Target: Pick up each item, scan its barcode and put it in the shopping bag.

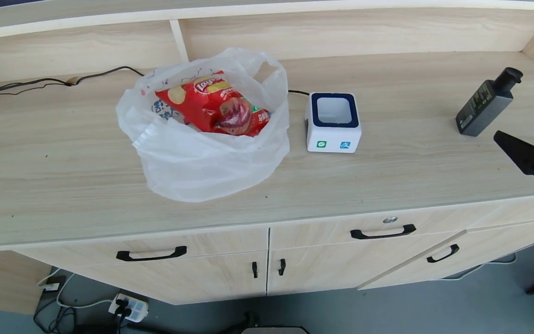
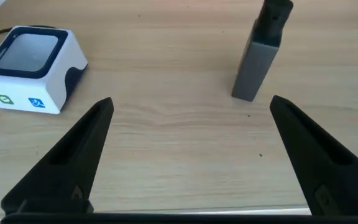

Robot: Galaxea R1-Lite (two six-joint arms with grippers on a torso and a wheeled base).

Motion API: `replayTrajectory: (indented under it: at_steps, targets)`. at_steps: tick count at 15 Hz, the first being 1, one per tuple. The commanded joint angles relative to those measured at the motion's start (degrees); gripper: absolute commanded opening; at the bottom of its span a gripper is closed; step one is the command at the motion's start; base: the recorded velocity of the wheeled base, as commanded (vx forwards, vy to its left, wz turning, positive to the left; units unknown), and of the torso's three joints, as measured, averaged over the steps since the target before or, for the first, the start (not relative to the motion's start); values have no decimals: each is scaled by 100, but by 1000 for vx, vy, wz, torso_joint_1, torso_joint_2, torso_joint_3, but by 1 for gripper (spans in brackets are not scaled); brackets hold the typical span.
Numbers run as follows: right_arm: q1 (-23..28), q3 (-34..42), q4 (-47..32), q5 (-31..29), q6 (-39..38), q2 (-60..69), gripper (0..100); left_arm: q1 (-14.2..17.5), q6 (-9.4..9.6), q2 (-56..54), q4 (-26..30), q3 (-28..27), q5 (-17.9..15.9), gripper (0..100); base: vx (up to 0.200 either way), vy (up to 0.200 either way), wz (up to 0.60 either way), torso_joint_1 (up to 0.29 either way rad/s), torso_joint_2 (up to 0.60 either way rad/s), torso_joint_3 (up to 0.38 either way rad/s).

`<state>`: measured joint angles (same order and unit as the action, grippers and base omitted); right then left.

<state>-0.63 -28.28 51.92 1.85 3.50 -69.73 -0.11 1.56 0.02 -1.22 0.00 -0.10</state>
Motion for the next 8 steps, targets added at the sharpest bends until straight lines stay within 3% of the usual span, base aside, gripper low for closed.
replayTrajectory:
  at_steps: [1, 5, 8]
  targets:
    - [19, -28, 231, -1, 2, -322, 100, -7, 2, 6, 8, 0, 1, 100, 0, -200, 0, 7, 7, -2]
    - [142, 33, 486, -1, 10, -542, 100, 2, 2, 6, -1, 0, 1, 100, 0, -200, 0, 7, 4, 1]
    - [134, 51, 670, -10, 10, -902, 100, 2, 2, 6, -1, 0, 1, 100, 0, 0, 0, 0, 0, 0]
